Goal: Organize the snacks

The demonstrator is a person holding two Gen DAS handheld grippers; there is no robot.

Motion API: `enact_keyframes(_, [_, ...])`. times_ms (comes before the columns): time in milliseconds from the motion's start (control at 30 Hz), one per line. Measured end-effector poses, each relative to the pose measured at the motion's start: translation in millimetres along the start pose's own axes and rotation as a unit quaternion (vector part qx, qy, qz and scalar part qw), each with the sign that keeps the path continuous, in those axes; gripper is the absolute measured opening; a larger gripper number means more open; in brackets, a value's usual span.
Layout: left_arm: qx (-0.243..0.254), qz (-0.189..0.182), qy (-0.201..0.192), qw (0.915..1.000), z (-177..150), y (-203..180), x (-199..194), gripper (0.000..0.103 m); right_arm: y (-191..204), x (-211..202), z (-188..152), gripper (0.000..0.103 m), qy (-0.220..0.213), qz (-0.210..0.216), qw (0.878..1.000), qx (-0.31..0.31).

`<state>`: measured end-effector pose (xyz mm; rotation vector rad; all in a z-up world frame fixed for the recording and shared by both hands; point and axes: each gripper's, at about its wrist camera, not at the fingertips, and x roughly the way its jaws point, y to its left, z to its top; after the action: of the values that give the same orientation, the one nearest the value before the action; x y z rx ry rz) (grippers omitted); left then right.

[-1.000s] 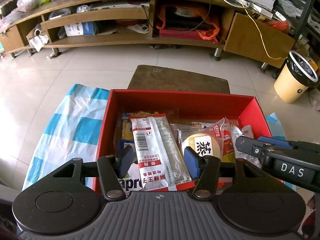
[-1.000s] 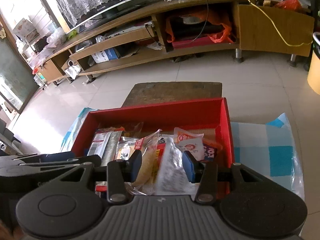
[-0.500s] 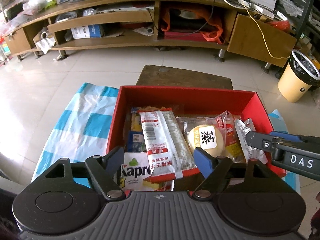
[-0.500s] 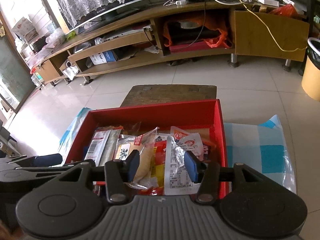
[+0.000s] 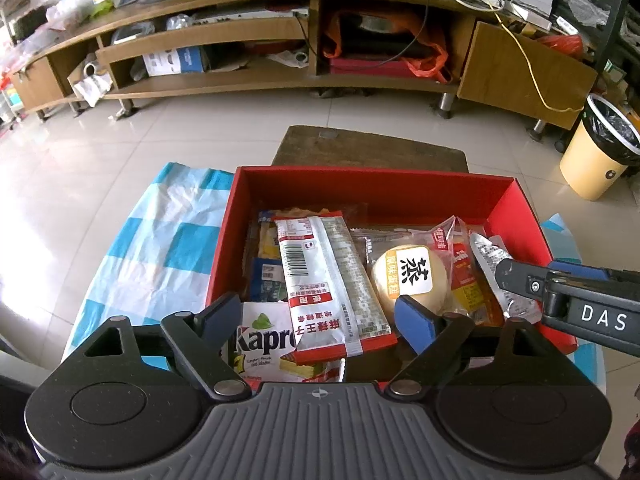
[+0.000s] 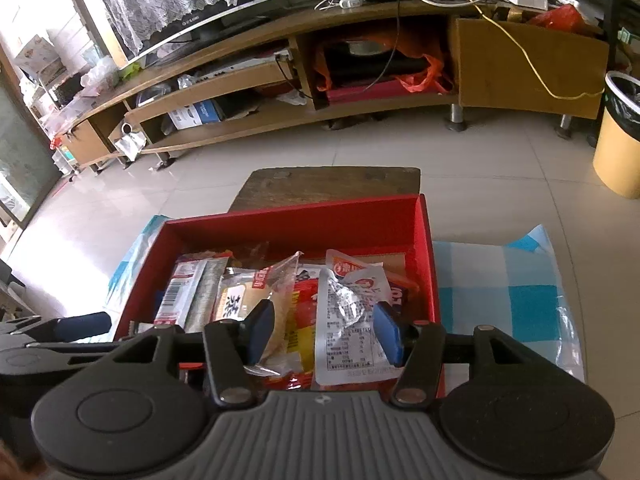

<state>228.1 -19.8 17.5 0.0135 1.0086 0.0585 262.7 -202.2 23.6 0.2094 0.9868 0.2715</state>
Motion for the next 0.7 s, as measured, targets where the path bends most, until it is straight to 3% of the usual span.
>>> enact_keyframes(700, [0.0, 0.005, -0.001, 1.0, -0.8, -0.4, 1.3, 0.096, 1.0, -0.5, -4.2, 0.058, 0.006, -0.009, 1.0, -0.007])
